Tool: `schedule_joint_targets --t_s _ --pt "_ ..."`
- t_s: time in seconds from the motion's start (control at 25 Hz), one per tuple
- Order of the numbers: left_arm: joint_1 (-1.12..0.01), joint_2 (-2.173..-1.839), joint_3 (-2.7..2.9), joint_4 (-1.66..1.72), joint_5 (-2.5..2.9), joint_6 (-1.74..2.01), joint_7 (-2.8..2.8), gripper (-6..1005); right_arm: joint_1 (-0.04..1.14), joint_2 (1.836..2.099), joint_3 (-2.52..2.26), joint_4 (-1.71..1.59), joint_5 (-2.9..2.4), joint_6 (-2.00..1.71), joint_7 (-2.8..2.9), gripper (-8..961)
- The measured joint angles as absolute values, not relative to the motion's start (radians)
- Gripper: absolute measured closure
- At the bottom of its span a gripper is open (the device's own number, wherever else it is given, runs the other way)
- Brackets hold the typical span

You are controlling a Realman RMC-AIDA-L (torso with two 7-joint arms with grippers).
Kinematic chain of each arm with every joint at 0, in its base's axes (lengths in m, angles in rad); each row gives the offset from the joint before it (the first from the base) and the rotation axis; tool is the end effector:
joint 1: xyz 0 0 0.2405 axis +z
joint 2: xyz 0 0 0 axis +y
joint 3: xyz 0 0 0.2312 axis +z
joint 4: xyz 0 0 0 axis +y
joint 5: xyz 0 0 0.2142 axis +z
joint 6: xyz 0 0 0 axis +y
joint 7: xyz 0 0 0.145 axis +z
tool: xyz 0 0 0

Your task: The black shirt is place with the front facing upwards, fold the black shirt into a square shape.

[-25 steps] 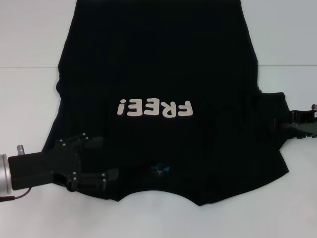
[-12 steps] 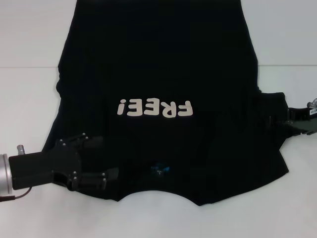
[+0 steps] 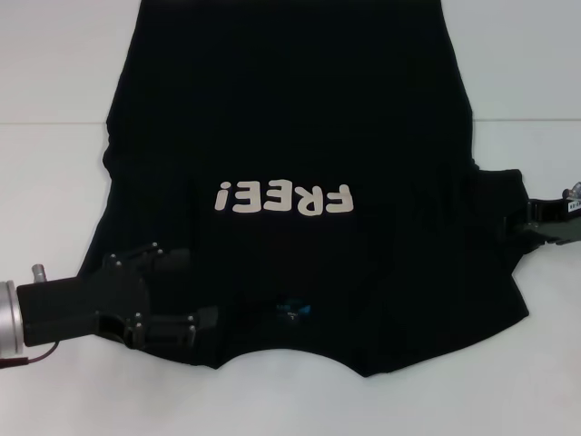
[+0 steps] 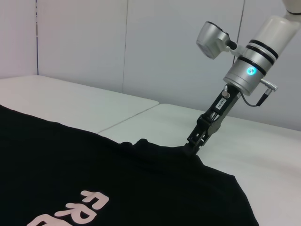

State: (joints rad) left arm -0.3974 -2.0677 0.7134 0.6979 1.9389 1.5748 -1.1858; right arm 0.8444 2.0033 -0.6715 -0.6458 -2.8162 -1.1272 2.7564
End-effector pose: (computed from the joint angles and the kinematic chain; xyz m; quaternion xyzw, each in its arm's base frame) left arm -0.2764 0.2960 0.0231 -0.9434 -0.1588 -0.2305 0.1778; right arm 0.2692 0.4154 0.0439 -0.7067 0.6426 -0.0167 0.2954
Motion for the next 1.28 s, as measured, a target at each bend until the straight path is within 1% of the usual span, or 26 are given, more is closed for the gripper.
schedule_joint_targets --t_s 0.32,0.52,0.68,0.88,0.96,1.08,1.28 --pt "-0.401 -2.067 0.713 0.698 1.939 1.572 -1.197 49 0.847 2.002 -0.673 -0.638 -2.82 -1.122 2.754 651" --pt "-0.403 -2.066 0.713 0.698 1.939 1.567 -1.199 49 0.84 1.995 -0.669 -0.655 -2.816 -1.127 2.752 756" --pt "-0.403 -2.066 0.713 0.698 1.939 1.564 -1.2 49 0.827 1.98 -0.665 -0.681 -2.816 -1.149 2.751 840" --pt "-0.405 -2.066 0.713 0.698 1.935 1.563 -1.202 49 0.813 1.961 -0.664 -0.695 -2.816 -1.158 2.75 739" --pt "-0.405 -2.065 0.713 0.698 1.935 1.563 -1.206 49 0.808 1.958 -0.664 -0.701 -2.816 -1.157 2.746 643" --pt "-0.407 -2.065 0.713 0.698 1.935 1.563 -1.209 49 0.807 1.957 -0.668 -0.7 -2.815 -1.143 2.736 500" --pt "-0.409 -2.065 0.713 0.698 1.936 1.56 -1.21 49 0.816 1.969 -0.673 -0.69 -2.815 -1.121 2.725 415"
